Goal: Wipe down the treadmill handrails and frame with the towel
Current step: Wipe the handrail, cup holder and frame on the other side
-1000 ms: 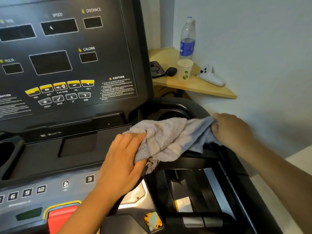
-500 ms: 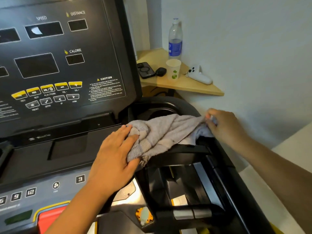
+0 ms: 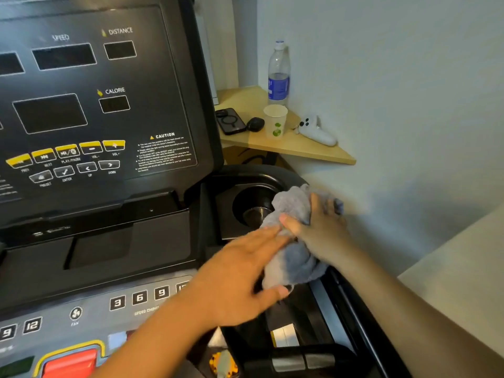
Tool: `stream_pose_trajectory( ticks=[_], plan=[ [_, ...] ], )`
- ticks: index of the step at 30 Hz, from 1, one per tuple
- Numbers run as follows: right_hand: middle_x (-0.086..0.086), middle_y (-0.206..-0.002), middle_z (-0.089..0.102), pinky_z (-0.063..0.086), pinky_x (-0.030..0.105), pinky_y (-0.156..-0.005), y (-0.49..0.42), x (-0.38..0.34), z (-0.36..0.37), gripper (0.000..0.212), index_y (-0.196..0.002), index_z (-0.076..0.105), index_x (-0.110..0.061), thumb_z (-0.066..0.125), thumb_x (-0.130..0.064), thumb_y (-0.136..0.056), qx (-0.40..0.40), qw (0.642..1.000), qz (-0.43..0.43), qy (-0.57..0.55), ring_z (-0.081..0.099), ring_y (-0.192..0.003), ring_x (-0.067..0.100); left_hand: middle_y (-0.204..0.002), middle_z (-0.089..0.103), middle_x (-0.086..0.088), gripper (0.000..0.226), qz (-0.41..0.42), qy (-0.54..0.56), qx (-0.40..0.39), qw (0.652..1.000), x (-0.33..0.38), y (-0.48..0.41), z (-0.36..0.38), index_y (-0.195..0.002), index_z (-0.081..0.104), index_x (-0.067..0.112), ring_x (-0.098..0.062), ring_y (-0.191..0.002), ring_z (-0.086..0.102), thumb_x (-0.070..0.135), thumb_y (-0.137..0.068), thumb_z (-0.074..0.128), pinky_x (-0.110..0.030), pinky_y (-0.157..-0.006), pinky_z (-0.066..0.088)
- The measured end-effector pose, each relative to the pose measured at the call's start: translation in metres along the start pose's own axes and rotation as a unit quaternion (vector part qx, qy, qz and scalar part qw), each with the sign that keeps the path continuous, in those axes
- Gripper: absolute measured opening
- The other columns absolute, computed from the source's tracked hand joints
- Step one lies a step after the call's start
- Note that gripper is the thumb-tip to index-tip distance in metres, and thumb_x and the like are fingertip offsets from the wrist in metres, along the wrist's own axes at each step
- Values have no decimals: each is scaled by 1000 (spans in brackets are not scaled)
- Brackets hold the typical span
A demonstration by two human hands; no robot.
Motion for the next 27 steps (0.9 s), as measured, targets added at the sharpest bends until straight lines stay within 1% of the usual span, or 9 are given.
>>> stream_pose_trajectory(
  ticks=[2,5,10,13,15,18,20,24,27],
  plan=[
    [13,-160,5,24,53,-112,-28,-3,-2,102,-150,4,-35,49,-82,-71,-20,1000,-8,15,14,-144,40,-157,34,2,80,-63,-33,0,997,-29,16,-18,-152,31,27,-9,-147,24,75,-88,28,-31,-121,16],
    [15,-159,8,18,49,-115,-57,-21,-7,89,-152,9,-32,50,-70,-83,-3,997,-71,20,10,-145,37,-159,31,1,100,-129,-105,-41,985,-64,25,-30,-151,33,24,-10,-150,13,85,-78,0,-28,-120,2],
    [11,-147,38,37,47,-104,-93,-81,5,67,-147,23,-32,39,-55,-86,47,970,-194,137,40,-129,35,-160,25,9,86,-153,-131,-76,977,-60,12,-22,-153,28,32,-9,-151,-6,73,-80,5,-38,-121,-12],
    [6,-144,44,41,48,-101,-98,-95,1,64,-146,26,-36,45,-54,-88,0,957,-255,135,44,-123,34,-154,38,13,80,-148,-149,-79,974,-59,10,-23,-144,45,33,-10,-151,3,71,-83,8,-41,-121,-13],
    [5,-142,46,41,47,-102,-98,-105,-2,59,-144,33,-29,47,-53,-91,-6,945,-295,142,44,-124,32,-148,46,15,79,-142,-156,-79,974,-59,11,-24,-133,57,32,-10,-150,8,70,-84,8,-42,-121,-12],
    [10,-128,56,40,43,-103,-87,-129,5,48,-123,57,-14,48,-50,-92,-4,911,-386,146,49,-120,29,-137,55,16,69,-142,-151,-76,975,-57,10,-23,-123,62,32,-10,-147,16,68,-89,15,-43,-121,-8],
    [10,-122,60,41,38,-101,-81,-144,15,41,-116,62,-16,47,-47,-94,-16,894,-429,128,51,-117,26,-131,58,15,61,-146,-145,-69,976,-56,10,-24,-121,63,32,-11,-146,21,67,-92,21,-43,-122,-7],
    [13,-117,60,42,39,-96,-92,-170,9,28,-116,58,-12,44,-31,-101,-120,941,-301,98,52,-111,31,-137,54,14,60,-150,-150,-69,975,-55,10,-26,-127,60,31,-11,-147,16,66,-93,25,-42,-121,-10],
    [17,-121,61,44,40,-90,-114,-180,-2,31,-119,59,-5,56,-24,-95,-144,956,-232,109,57,-112,33,-141,52,14,61,-150,-141,-60,977,-54,10,-26,-130,59,31,-11,-148,15,67,-92,27,-41,-119,-14]
  ],
)
Point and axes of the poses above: each hand's wrist, its own y-axis away from the middle knuckle, its own z-axis out of the palm, x = y × z, the point moved 1 cm from there along -y, towards the middle knuckle
